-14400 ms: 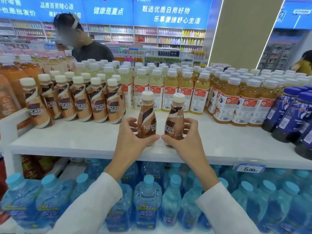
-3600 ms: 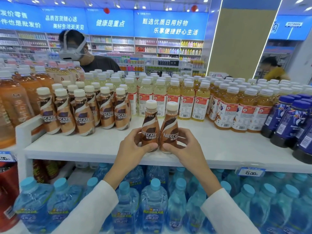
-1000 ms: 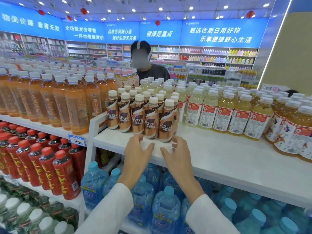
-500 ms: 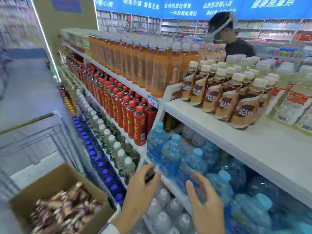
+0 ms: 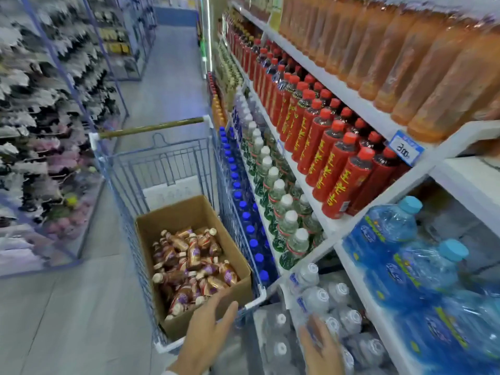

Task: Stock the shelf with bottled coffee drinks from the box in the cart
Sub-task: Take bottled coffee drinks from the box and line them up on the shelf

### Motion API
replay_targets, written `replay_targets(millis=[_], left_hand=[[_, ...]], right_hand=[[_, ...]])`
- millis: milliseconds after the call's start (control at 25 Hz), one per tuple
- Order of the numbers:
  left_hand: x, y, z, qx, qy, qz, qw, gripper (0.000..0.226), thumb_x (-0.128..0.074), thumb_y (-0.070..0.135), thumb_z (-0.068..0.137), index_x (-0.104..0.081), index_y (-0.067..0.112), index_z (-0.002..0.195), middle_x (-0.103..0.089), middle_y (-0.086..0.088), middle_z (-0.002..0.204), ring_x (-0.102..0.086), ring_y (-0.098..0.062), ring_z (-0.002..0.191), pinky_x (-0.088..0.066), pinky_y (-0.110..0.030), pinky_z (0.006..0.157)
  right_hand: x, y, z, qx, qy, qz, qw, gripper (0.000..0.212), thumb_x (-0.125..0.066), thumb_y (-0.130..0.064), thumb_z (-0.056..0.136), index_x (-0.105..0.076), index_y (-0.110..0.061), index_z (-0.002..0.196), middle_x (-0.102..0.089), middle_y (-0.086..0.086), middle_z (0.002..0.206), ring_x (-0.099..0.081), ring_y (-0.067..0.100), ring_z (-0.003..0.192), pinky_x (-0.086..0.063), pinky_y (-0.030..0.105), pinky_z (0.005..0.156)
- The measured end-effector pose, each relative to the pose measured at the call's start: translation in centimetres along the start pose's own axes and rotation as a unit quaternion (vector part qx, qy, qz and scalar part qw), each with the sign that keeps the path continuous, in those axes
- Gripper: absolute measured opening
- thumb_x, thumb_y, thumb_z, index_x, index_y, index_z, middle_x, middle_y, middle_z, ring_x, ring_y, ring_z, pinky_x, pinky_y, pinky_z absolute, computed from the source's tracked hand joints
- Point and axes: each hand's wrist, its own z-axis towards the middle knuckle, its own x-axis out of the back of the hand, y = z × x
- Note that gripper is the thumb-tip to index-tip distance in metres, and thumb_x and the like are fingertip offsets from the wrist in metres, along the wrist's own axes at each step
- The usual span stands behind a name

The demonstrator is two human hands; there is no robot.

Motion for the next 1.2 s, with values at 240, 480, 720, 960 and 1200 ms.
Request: replay_targets(millis=[240, 480, 720, 960, 1200], left_hand=[[4.4, -6.3, 3.3, 0.115, 0.010, -0.044, 0.992, 0.030, -0.061, 0.044, 0.099, -0.064, 0.031, 0.127, -0.069, 0.015, 0.119, -0.064, -0.007, 0.112, -0.052, -0.031, 0.099], [7.1, -9.5, 5.7, 0.189, 0.047, -0.096, 0.976, 0.029, -0.059, 0.047, 0.099, -0.066, 0.030, 0.120, -0.071, 0.011, 0.117, -0.066, -0.010, 0.109, -0.054, -0.030, 0.093], [6.2, -11.8, 8.7, 0.282, 0.075, -0.140, 0.946, 0.033, -0.063, 0.051, 0.097, -0.065, 0.030, 0.122, -0.070, 0.010, 0.118, -0.066, -0.011, 0.110, -0.054, -0.030, 0.092], [1.8, -12.7, 18.0, 0.432, 0.089, -0.274, 0.855, 0.029, -0.067, 0.038, 0.097, -0.069, 0.016, 0.116, -0.073, -0.004, 0.110, -0.068, -0.020, 0.101, -0.057, -0.036, 0.093], [-4.1, -11.4, 24.8, 0.586, 0.034, -0.443, 0.678, 0.039, -0.056, 0.018, 0.105, -0.043, -0.003, 0.136, -0.047, -0.025, 0.146, -0.049, -0.041, 0.135, -0.054, -0.026, 0.096]], right_hand=[[-7.3, -2.3, 2.8, -0.076, -0.082, -0.082, 0.990, 0.039, -0.070, -0.026, 0.095, -0.064, -0.016, 0.132, -0.066, 0.005, 0.133, -0.057, 0.023, 0.125, -0.040, 0.038, 0.113], [-13.4, -4.1, 5.7, -0.079, -0.177, -0.173, 0.966, 0.041, -0.061, -0.042, 0.099, -0.058, -0.026, 0.137, -0.061, -0.006, 0.134, -0.055, 0.016, 0.127, -0.042, 0.040, 0.111], [-18.3, -5.5, 9.8, -0.048, -0.270, -0.233, 0.933, 0.037, -0.058, -0.042, 0.100, -0.058, -0.028, 0.134, -0.062, -0.011, 0.133, -0.056, 0.008, 0.122, -0.045, 0.032, 0.107], [-20.7, -4.8, 15.3, -0.069, -0.325, -0.262, 0.906, 0.037, -0.057, -0.044, 0.100, -0.056, -0.034, 0.136, -0.060, -0.019, 0.132, -0.055, 0.004, 0.124, -0.045, 0.032, 0.107], [-19.5, -3.6, 18.4, -0.126, -0.318, -0.251, 0.905, 0.030, -0.060, -0.037, 0.100, -0.060, -0.031, 0.129, -0.063, -0.014, 0.130, -0.057, 0.004, 0.122, -0.047, 0.034, 0.107]])
